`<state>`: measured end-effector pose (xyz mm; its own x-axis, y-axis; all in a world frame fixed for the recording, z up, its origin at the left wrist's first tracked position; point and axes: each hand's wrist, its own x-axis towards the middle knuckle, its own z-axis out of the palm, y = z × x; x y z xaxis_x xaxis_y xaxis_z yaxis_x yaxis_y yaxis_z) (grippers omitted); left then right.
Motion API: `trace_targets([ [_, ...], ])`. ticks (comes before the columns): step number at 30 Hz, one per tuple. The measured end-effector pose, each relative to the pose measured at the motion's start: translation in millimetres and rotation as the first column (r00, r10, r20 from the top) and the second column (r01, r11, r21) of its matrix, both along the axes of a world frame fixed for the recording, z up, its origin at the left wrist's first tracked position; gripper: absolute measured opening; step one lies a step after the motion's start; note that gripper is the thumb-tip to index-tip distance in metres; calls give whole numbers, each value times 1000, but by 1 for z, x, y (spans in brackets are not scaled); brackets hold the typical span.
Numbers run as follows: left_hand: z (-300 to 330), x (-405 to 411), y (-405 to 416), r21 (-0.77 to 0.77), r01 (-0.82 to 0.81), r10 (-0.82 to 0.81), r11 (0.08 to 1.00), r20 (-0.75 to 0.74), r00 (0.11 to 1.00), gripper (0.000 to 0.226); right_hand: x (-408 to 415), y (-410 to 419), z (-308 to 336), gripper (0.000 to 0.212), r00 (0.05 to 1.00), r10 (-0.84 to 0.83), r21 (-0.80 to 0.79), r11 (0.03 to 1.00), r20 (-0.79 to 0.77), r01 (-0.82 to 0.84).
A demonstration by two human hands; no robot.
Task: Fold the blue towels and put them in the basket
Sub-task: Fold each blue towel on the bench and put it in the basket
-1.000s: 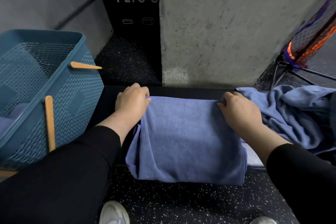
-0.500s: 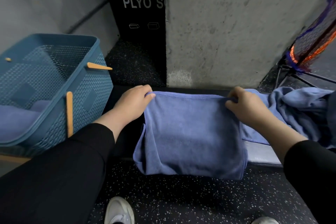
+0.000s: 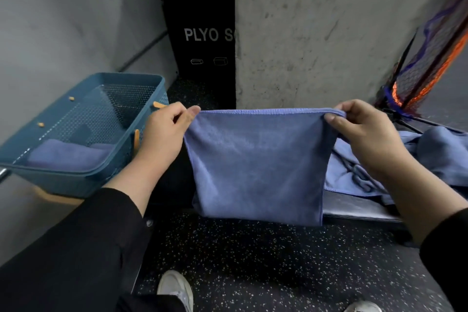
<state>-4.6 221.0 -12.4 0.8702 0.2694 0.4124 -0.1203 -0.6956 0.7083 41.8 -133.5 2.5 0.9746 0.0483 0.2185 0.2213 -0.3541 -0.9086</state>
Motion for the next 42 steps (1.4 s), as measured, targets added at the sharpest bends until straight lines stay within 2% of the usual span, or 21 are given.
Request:
trace_targets([
  [2, 11, -9, -5, -92, -21, 25, 996, 45, 999, 48, -9, 3, 8, 13, 999, 47, 222, 974, -4, -45],
  [3, 16, -12, -9, -173, -23, 37, 985, 79, 996, 49, -14, 5, 13, 13, 999, 45, 273, 961, 11, -47],
  [6, 24, -19, -14, -359, -4, 58, 933, 138, 989, 47, -24, 9, 23, 6, 998, -16, 258, 966, 63, 0],
  [12, 33, -24, -18, -496, 36, 51, 867, 162, 985, 50, -34, 14, 35, 11, 983, -101, 155, 985, 153, 77],
  [17, 35, -26, -18, -563, 60, -16, 824, 82, 996, 46, -42, 13, 43, 11, 981, -130, 182, 978, 141, 103],
  [22, 35, -23, -15, -739, 102, -180, 666, -26, 983, 41, -39, 11, 42, 11, 994, -95, 189, 978, 47, 85],
  [26, 21, 3, -14, -675, 51, -169, 736, -110, 979, 47, -15, 14, 24, 13, 993, -118, 178, 977, -6, 118],
  [29, 10, 44, -7, -587, -21, -94, 809, -164, 982, 49, 30, 22, 9, 13, 985, -160, 124, 978, -59, 166],
  [31, 0, 80, 1, -504, -89, -21, 859, -207, 978, 43, 66, 25, -6, 12, 978, -196, 3, 980, -76, 197],
  [32, -7, 97, 4, -465, -111, -11, 878, -253, 967, 41, 81, 26, -13, 22, 972, -213, -128, 971, -95, 200],
  [34, -25, 119, 5, -307, -144, 26, 941, -359, 933, 49, 99, 31, -29, 57, 966, -217, -436, 889, -140, 136],
  [35, -32, 122, 4, -190, -151, 68, 970, -386, 920, 49, 99, 34, -37, 67, 970, -205, -528, 843, -133, 106],
  [37, -50, 114, 0, -38, -148, 122, 988, -387, 914, 39, 86, 45, -54, 63, 986, -135, -566, 822, -96, 57],
  [39, -73, 97, 1, 4, -139, 128, 990, -416, 900, 29, 60, 56, -74, 48, 992, 15, -565, 821, -126, -84],
  [42, -108, 69, 10, 169, -64, 147, 983, -541, 828, 24, 26, 68, -103, 48, 929, 240, -648, 667, -280, -368],
])
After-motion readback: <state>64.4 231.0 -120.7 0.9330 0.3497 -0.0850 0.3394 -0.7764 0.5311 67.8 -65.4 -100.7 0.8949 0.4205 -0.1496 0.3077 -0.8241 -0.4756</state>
